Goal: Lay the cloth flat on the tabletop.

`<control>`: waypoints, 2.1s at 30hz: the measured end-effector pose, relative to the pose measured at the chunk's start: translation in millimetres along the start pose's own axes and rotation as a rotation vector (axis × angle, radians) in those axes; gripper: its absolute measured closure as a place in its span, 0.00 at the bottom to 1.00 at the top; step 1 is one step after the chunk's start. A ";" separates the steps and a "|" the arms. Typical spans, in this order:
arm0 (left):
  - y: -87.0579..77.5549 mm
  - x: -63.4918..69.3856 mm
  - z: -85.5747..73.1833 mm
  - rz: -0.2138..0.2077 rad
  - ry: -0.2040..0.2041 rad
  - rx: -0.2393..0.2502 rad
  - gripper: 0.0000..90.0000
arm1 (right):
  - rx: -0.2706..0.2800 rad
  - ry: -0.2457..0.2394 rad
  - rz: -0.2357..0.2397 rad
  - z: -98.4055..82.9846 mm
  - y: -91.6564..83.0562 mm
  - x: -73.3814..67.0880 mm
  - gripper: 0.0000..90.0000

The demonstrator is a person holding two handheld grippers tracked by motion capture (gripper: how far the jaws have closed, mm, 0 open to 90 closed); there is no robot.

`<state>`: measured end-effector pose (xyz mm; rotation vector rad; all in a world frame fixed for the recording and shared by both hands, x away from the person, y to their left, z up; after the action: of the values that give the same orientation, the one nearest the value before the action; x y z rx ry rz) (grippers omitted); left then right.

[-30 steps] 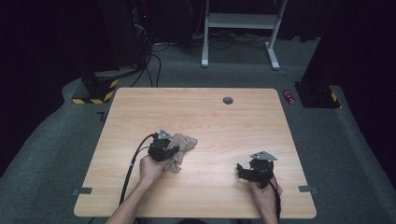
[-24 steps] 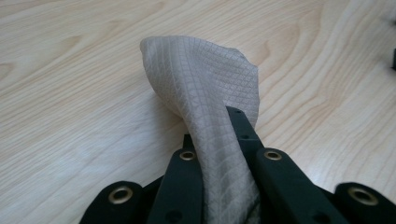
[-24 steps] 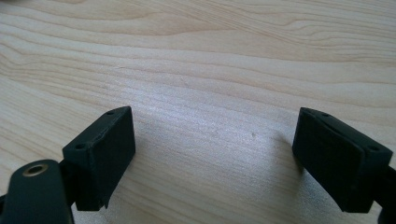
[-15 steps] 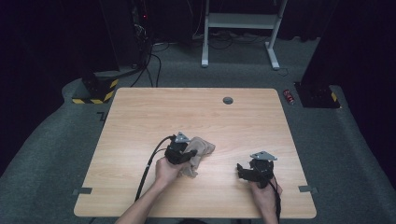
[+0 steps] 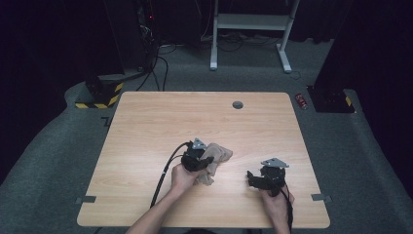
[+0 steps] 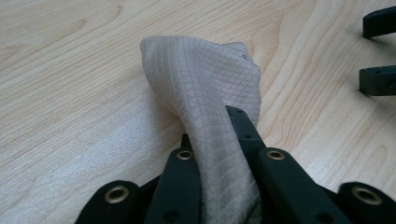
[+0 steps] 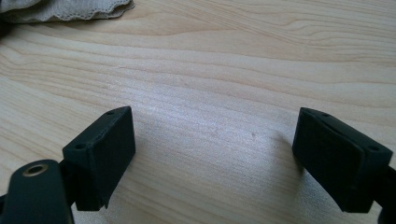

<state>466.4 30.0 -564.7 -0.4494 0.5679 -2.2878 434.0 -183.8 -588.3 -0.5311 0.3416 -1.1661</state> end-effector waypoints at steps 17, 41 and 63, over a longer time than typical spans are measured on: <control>-59.1 -9.1 -3.8 0.071 -0.012 0.106 0.45 | 0.001 0.001 -0.001 0.2 0.1 -0.3 0.15; -99.8 -29.3 -80.6 0.200 0.018 0.054 0.39 | 0.037 -0.135 0.115 7.3 -2.3 -44.8 0.67; -97.2 -29.4 -80.3 0.218 0.046 0.038 0.33 | -0.072 -0.229 0.364 34.8 31.9 -138.2 0.91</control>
<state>393.4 134.7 -586.3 -0.3012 0.5662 -2.1011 426.4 -38.2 -579.6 -0.6295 0.2694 -0.7353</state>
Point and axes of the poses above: each handheld gripper's, and its own axes: y roughly forward along the jaws, z roughly out of its top, x roughly to its right, the point moved 9 cm from there along y, roughly forward along the jaws, and after that the axes turned 11 degrees about x, right-handed, at the moved point
